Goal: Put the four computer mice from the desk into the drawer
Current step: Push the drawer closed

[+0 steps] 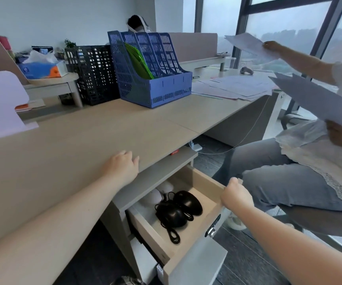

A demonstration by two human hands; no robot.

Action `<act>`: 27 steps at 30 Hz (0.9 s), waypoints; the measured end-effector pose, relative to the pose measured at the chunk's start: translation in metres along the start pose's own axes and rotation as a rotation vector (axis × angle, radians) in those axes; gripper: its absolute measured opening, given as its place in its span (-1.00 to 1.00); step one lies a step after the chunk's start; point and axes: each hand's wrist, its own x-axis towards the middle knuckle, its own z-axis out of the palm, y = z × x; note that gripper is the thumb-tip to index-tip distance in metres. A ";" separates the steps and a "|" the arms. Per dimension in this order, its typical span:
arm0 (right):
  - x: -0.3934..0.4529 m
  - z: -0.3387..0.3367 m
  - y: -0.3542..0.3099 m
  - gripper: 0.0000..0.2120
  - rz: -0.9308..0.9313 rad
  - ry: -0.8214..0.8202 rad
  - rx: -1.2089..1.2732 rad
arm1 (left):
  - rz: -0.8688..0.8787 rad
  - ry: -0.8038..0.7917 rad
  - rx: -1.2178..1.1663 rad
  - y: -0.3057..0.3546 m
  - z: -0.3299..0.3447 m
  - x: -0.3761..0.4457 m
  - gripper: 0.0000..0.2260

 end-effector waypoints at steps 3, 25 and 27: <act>0.016 0.020 -0.011 -0.79 -0.028 -0.028 0.055 | 0.017 0.006 -0.033 -0.003 0.001 0.013 -0.58; 0.036 0.112 -0.083 -0.81 -0.173 -0.201 0.087 | 0.039 0.056 -0.076 -0.015 0.008 0.051 -0.60; 0.037 0.114 -0.082 -0.74 -0.182 -0.187 0.076 | 0.036 0.054 -0.074 -0.015 0.007 0.051 -0.60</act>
